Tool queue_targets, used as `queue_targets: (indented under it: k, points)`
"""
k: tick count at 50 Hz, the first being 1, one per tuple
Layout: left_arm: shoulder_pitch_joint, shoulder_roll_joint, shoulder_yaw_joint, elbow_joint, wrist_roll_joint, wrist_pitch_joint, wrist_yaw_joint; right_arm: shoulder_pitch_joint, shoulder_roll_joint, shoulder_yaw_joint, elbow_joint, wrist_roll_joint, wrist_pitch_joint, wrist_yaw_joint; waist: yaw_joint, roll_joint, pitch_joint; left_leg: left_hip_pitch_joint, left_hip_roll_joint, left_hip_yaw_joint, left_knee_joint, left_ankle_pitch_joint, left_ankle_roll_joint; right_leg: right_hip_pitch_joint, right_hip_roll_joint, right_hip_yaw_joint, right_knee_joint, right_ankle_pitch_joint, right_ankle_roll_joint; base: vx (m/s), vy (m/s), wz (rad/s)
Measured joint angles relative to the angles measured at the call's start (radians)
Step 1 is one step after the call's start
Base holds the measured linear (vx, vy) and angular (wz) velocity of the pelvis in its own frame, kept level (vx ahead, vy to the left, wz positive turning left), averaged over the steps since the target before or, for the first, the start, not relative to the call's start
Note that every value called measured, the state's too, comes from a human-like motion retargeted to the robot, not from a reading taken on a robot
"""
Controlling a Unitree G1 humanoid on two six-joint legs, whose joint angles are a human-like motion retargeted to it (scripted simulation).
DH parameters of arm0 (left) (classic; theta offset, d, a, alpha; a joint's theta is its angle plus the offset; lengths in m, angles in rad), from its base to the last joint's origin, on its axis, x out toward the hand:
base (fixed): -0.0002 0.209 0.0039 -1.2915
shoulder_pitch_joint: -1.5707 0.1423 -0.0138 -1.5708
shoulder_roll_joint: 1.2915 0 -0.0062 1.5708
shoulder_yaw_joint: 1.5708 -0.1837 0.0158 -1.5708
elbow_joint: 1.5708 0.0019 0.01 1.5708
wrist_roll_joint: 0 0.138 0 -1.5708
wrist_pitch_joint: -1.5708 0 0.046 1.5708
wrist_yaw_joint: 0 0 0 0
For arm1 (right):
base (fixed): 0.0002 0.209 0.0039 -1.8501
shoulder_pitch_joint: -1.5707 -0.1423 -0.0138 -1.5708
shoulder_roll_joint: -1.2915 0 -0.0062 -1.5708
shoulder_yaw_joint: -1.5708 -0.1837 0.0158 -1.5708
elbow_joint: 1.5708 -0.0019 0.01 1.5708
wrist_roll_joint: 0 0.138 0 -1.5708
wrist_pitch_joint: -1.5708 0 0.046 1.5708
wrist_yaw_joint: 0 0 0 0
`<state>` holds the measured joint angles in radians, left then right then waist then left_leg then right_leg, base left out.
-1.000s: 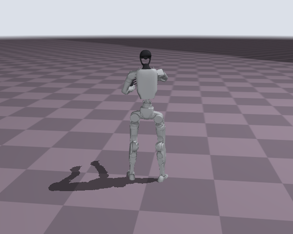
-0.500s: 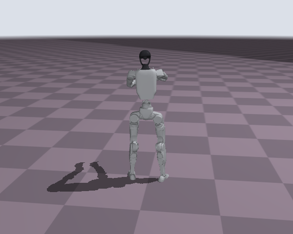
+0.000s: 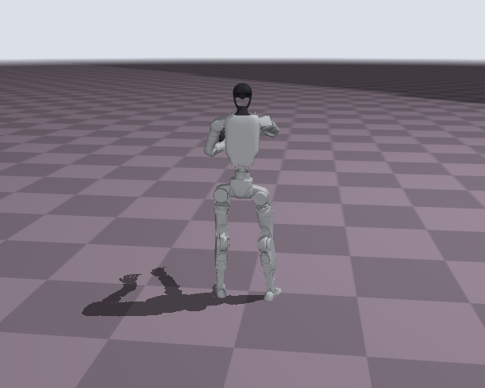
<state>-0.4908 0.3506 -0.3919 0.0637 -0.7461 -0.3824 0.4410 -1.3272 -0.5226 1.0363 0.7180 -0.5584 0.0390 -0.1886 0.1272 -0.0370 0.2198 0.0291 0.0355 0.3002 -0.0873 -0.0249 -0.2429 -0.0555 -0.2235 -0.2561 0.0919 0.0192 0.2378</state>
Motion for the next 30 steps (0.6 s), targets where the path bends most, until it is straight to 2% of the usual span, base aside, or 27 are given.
queue_targets:
  k: [2, 5, 7, 10, 13, 19, 23, 26, 30]
  points:
    - [-0.205, -0.018, -0.027, 0.169, -0.026, 0.004, 0.019, -0.026, -0.015, 0.058, -0.005, 0.006, -0.017, 0.003, -0.025, -0.006, 0.001, -0.007, 0.002, -0.020, 0.000, 0.005, -0.007, 0.000, -0.003, -0.025, 0.014, -0.014, -0.007, -0.05, 0.03, 0.52]
    - [-0.455, -0.036, -0.076, 0.445, -0.013, 0.038, 0.027, -0.013, -0.010, 0.037, 0.012, 0.086, -0.038, -0.005, -0.045, -0.011, -0.003, -0.011, 0.004, -0.043, 0.000, 0.008, -0.014, 0.006, -0.006, -0.056, 0.027, -0.031, -0.012, -0.02, 0.02, 0.37]
    - [-0.553, -0.033, -0.118, 0.585, 0.002, 0.064, 0.001, -0.017, -0.023, 0.054, 0.010, 0.100, -0.047, 0.008, -0.045, -0.008, -0.006, -0.012, 0.006, -0.050, 0.000, 0.009, -0.015, 0.009, -0.007, -0.071, 0.029, -0.038, -0.012, 0.00, 0.01, 0.11]
    - [-0.576, -0.015, -0.167, 0.637, 0.024, 0.081, -0.027, -0.018, -0.040, 0.063, 0.006, 0.105, -0.049, 0.009, -0.030, 0.000, -0.009, -0.009, 0.008, -0.050, 0.000, 0.006, -0.013, 0.016, -0.007, -0.082, 0.025, -0.039, -0.009, 0.00, 0.00, 0.00]
    - [-0.432, 0.026, -0.158, 0.460, 0.035, 0.061, -0.033, -0.018, -0.057, 0.054, -0.005, 0.081, -0.040, 0.003, -0.002, 0.008, -0.007, 0.000, 0.008, -0.035, 0.000, 0.000, -0.010, 0.019, -0.008, -0.076, 0.021, -0.031, -0.006, 0.04, 0.00, -0.17]
    - [0.104, 0.117, -0.054, -0.052, 0.038, 0.007, -0.108, 0.003, -0.076, -0.013, -0.044, 0.023, -0.012, -0.011, 0.053, 0.022, 0.000, 0.016, 0.003, 0.006, 0.001, -0.013, -0.009, 0.012, -0.013, -0.041, 0.017, -0.008, 0.002, 0.07, -0.01, -0.32]
    - [0.377, 0.120, 0.011, -0.207, 0.010, -0.002, -0.157, 0.005, -0.095, -0.019, -0.060, -0.010, -0.004, -0.023, 0.073, 0.031, 0.004, 0.017, 0.000, 0.022, 0.004, -0.019, -0.009, 0.007, -0.014, -0.026, 0.012, 0.005, 0.006, 0.03, -0.01, -0.12]
    - [0.396, 0.089, 0.020, -0.214, -0.007, 0.003, -0.144, 0.014, -0.090, -0.021, -0.051, -0.019, 0.000, -0.026, 0.064, 0.035, -0.004, 0.012, -0.001, 0.016, 0.004, -0.017, -0.003, 0.006, -0.016, -0.031, 0.010, 0.008, 0.005, 0.00, -0.01, 0.06]
    - [0.172, 0.022, -0.018, -0.099, 0.013, 0.004, -0.065, 0.034, -0.062, -0.018, -0.025, -0.011, -0.007, -0.023, 0.019, 0.028, -0.025, 0.000, -0.002, -0.017, 0.002, -0.008, 0.005, 0.009, -0.020, -0.063, 0.017, 0.003, -0.002, -0.02, -0.02, 0.40]
